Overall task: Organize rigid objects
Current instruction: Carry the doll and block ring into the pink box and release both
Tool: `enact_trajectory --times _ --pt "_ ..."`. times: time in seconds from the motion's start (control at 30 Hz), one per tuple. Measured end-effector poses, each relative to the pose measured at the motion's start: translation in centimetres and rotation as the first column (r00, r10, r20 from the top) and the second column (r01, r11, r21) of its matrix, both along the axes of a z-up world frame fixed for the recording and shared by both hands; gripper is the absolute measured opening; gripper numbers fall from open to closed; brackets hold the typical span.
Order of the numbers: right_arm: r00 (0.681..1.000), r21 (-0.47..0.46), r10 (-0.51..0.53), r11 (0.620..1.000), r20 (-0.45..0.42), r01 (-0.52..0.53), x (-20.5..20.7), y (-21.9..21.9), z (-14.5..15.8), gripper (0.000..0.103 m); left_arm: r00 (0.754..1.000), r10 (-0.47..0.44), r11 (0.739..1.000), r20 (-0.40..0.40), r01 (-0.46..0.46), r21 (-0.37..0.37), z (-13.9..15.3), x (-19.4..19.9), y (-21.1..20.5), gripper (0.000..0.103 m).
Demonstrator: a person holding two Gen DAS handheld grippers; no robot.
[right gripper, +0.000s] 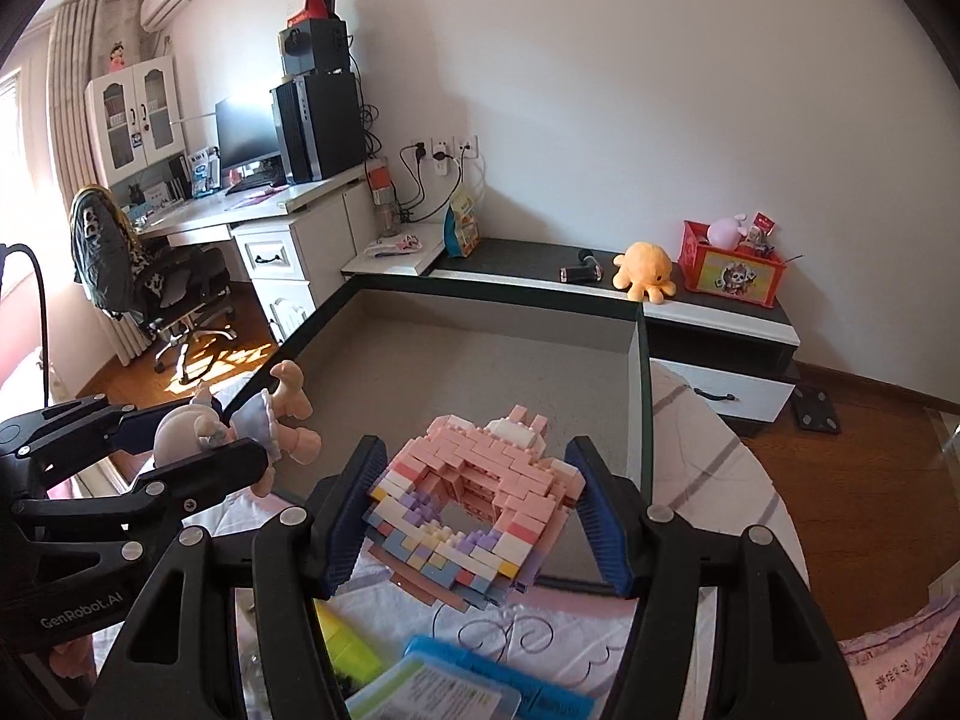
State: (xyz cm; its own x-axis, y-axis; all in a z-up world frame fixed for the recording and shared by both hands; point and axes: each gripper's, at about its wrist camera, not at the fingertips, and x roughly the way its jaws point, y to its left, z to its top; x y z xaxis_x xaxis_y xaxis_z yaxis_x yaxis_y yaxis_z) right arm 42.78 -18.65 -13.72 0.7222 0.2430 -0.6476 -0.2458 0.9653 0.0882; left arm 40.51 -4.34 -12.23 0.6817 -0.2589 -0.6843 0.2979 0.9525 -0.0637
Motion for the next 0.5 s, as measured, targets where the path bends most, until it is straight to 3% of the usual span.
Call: enact_trajectory --times 0.17,0.37,0.47,0.5 --pt "0.992 -0.018 -0.004 1.000 -0.126 0.002 3.9 0.1 -2.9 0.064 0.997 0.020 0.999 -0.076 -0.018 0.036 -2.7 3.3 -0.2 0.043" --pt "0.983 -0.001 -0.018 1.000 -0.181 0.018 4.8 -0.6 -5.2 0.064 0.992 0.055 0.997 -0.114 -0.049 0.053 -4.6 3.9 -0.4 0.044" --pt "0.984 0.002 -0.035 0.999 -0.172 0.036 4.4 -1.0 -5.2 0.076 0.994 0.058 0.998 -0.089 -0.055 0.033 -4.3 2.9 -0.1 0.056" --pt "0.985 0.010 -0.043 0.999 -0.167 0.045 4.1 -1.1 -5.0 0.082 0.996 0.059 0.998 -0.062 -0.058 0.027 -3.9 2.2 0.1 0.069"
